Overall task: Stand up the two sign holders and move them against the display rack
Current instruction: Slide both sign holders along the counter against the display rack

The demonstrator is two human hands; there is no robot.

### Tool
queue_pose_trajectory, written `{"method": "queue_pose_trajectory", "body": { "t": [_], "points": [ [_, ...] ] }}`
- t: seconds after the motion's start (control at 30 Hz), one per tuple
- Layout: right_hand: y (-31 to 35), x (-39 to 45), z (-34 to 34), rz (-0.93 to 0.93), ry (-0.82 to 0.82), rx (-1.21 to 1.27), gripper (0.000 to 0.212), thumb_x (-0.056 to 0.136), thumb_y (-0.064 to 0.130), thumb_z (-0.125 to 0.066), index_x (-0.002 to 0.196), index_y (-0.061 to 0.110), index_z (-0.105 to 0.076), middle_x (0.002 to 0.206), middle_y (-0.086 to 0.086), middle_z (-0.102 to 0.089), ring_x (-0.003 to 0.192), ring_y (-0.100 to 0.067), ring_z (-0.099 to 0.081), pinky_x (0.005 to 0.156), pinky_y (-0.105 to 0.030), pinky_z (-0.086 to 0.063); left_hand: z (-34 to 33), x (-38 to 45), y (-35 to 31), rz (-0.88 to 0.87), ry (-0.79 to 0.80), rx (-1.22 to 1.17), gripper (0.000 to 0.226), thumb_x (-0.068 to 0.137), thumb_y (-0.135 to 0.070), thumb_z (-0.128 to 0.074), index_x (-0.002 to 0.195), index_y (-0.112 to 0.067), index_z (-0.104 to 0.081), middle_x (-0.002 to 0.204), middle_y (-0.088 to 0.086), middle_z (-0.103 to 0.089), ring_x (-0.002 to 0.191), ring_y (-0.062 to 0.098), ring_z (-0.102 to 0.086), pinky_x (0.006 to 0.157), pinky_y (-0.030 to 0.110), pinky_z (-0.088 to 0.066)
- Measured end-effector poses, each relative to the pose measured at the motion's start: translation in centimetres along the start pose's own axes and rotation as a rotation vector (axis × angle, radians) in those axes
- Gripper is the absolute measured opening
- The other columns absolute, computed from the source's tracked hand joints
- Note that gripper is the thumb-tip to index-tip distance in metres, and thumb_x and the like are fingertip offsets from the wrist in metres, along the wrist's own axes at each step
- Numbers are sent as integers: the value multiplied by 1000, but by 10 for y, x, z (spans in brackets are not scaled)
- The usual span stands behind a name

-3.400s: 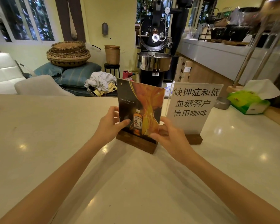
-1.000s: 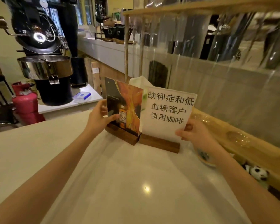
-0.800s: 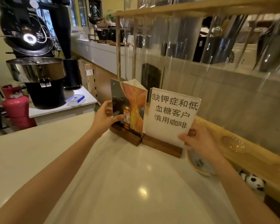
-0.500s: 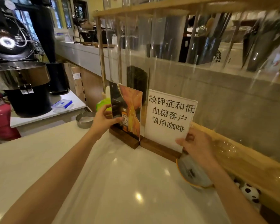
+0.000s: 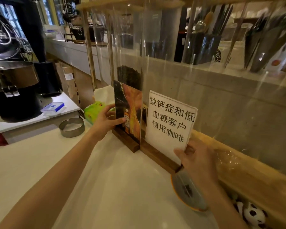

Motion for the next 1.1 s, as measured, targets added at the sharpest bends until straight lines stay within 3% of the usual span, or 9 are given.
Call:
{"method": "queue_pose_trajectory", "body": {
  "t": [0.17,0.37,0.57,0.77,0.87,0.97,1.03,1.1],
  "points": [
    [1,-2,1,7,-14,-1,28,78,11,-67,105,9,-64,121,-10,-65,107,-28,-62,66,-18,-52,-3,3,2,-2,7,-11,57,72,-3,-68,122,-20,-46,100,-3,-59,104,25,-58,83,39,-53],
    [1,-5,3,10,-4,9,27,78,11,-67,104,8,-65,119,-9,-66,107,-25,-62,61,-8,-46,-4,6,3,-10,-23,17,61,70,-8,-72,124,-19,-45,112,7,-59,110,30,-57,89,49,-51],
    [1,-5,2,11,-9,6,23,78,12,-67,101,8,-64,118,-8,-66,106,-22,-63,58,-8,-47,-9,7,2,-30,-45,49,62,69,-12,-73,124,-18,-45,122,15,-56,111,30,-57,90,50,-52],
    [2,-5,2,-7,27,14,26,80,14,-65,105,9,-63,114,-8,-68,100,-22,-64,68,-22,-55,-11,3,1,-12,-43,115,66,71,-17,-72,129,-20,-41,125,12,-56,116,29,-53,96,47,-48],
    [4,-1,5,-49,109,38,34,77,12,-67,110,15,-57,116,-5,-66,100,-20,-63,68,-22,-53,-16,-8,-2,-41,-114,274,74,71,-25,-72,134,-20,-34,134,10,-50,124,27,-45,104,49,-41],
    [14,2,11,-46,160,128,39,74,13,-71,104,28,-52,112,3,-65,101,-17,-62,78,-32,-55,-30,-38,-5,-150,-247,501,67,71,-29,-71,129,-17,-39,133,11,-48,123,27,-44,105,46,-38],
    [23,4,16,-18,121,144,31,77,18,-68,104,27,-56,108,3,-67,100,-16,-62,82,-36,-56,-47,-63,-5,-255,-205,671,52,74,-23,-68,122,-14,-49,129,11,-50,118,26,-46,99,34,-39],
    [29,5,19,10,66,101,27,81,18,-63,108,18,-60,111,-1,-68,99,-17,-63,82,-35,-55,-65,-81,-2,-334,-80,849,38,79,-23,-63,115,-17,-57,125,8,-55,114,24,-49,94,31,-40]
  ]
}}
Point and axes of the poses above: each hand's wrist, its own x-axis towards the middle knuckle, its own z-axis out of the back of the hand, y = z × x, the point moved 4 cm from there along x, towards the middle knuckle
